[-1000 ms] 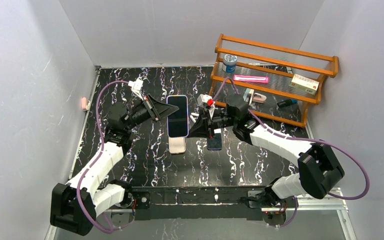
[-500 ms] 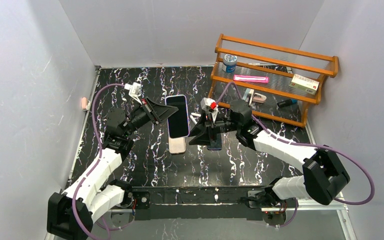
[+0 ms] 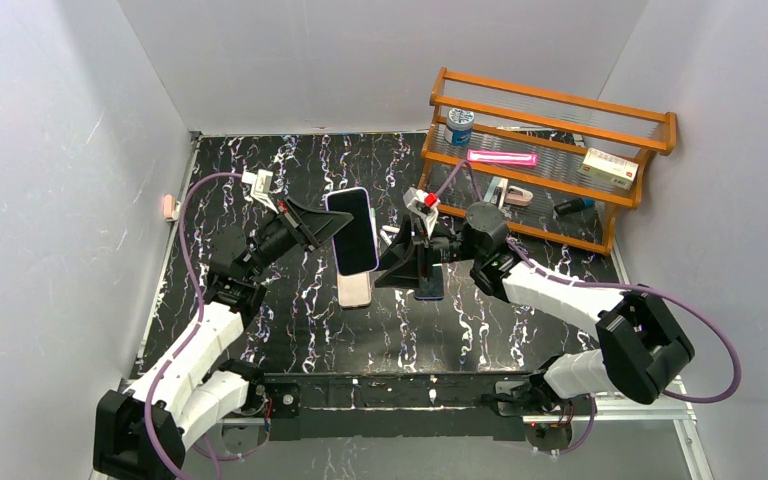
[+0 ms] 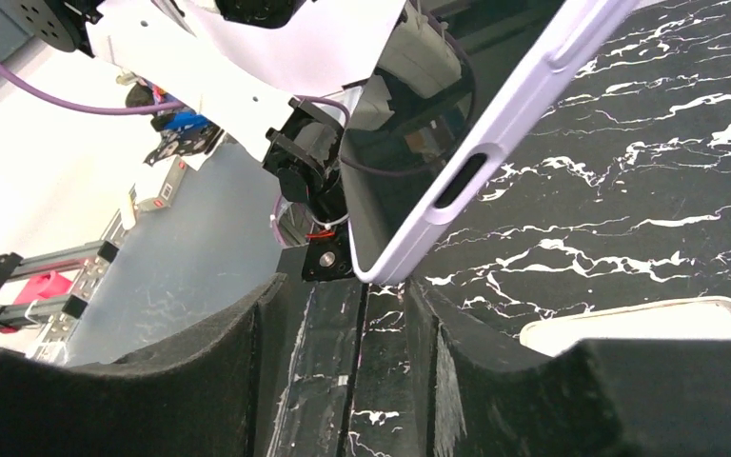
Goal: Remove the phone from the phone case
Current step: Remove the phone case from the phone.
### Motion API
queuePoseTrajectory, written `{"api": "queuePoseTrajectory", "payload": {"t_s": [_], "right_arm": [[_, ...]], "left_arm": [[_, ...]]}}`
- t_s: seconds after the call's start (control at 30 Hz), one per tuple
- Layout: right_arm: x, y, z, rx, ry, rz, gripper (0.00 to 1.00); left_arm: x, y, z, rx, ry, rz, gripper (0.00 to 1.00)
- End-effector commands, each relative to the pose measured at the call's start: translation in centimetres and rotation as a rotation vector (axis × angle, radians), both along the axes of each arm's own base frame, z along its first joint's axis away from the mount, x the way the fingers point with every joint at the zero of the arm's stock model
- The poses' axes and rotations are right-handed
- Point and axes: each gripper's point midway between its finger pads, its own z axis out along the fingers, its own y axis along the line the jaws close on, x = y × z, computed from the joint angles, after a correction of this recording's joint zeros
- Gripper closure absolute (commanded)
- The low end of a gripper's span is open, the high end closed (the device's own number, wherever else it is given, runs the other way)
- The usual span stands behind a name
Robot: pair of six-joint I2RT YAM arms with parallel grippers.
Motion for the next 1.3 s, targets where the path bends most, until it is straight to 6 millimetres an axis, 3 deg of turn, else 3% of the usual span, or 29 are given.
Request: {"api": "queuePoseTrajectory", "payload": {"t_s": [0.0,0.5,0.97,1.27], "right_arm": [[0.8,0.7,2.7,0.081,-0.031,-0.019,0.46],[0.8,0.8,3.8,0.099,-0.046,-0.001,0.57],[1.8,1.3,4.0,0.092,-0.152,0.007,0.99],[3.2,2.0,4.5,0.066,-0.375,0.037,0.99]], "left_arm": [[-1.5,0.4,3.3,-0.062,-0.119,-0.009,1.0],[-1.9,0.2,3.2,-0.053,-0.131,-0.035,1.0],[-2.1,-0.2,3.1,-0.064,-0.096,-0.069,1.0],[-2.3,-0.8,2.8,-0.09,-0.015,-0.123,1.0]]}}
